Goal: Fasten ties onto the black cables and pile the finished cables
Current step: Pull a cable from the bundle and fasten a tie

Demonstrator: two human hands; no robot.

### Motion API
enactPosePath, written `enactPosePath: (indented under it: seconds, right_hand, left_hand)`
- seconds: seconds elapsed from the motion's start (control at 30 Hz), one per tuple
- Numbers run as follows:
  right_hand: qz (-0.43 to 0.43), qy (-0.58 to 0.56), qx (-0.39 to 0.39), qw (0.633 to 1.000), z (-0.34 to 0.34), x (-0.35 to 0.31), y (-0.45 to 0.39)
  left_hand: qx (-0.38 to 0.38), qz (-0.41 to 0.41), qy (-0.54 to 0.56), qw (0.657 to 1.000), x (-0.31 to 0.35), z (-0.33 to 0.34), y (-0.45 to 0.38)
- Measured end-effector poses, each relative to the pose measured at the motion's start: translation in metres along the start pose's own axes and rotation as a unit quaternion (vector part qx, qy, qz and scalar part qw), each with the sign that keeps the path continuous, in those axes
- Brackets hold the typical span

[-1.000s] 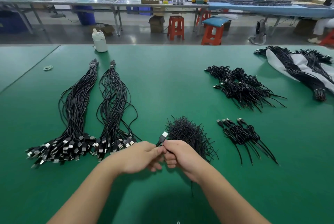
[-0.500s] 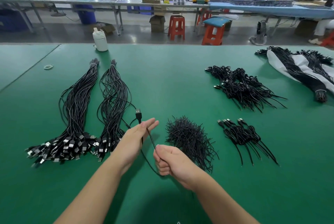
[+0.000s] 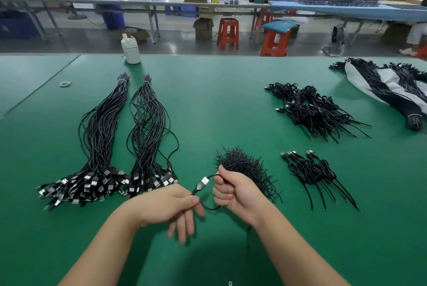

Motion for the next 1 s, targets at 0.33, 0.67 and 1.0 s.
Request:
enactPosePath:
  seconds: [0.33,0.67,1.0]
  right_hand:
    - [0.009,0.05,-0.058,0.997,0.021,0.024,0.003]
    - [0.014,-0.047,-0.007,0.999,-0.002,0.014,-0.004]
    - [-0.04,0.17,-0.046,0.984,0.033,-0.009,0.014]
  left_hand:
    - [0.288,0.224,0.496,0.788,0.017,-0.038,-0.016]
    - [0.028,0.186,0.108,0.976,0.045,-0.011,0.004]
    - [0.294,0.129,0.162,0.933,0.026,-0.023,-0.017]
Point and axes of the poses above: each hand's wrist, its own y-axis away from the middle knuckle, its own z-axis out of the palm, x = y × z, the point moved 7 cm from there along -y, towards the middle knuckle, and after that the axes turned 2 degrees about -y, right-handed, at the moved point
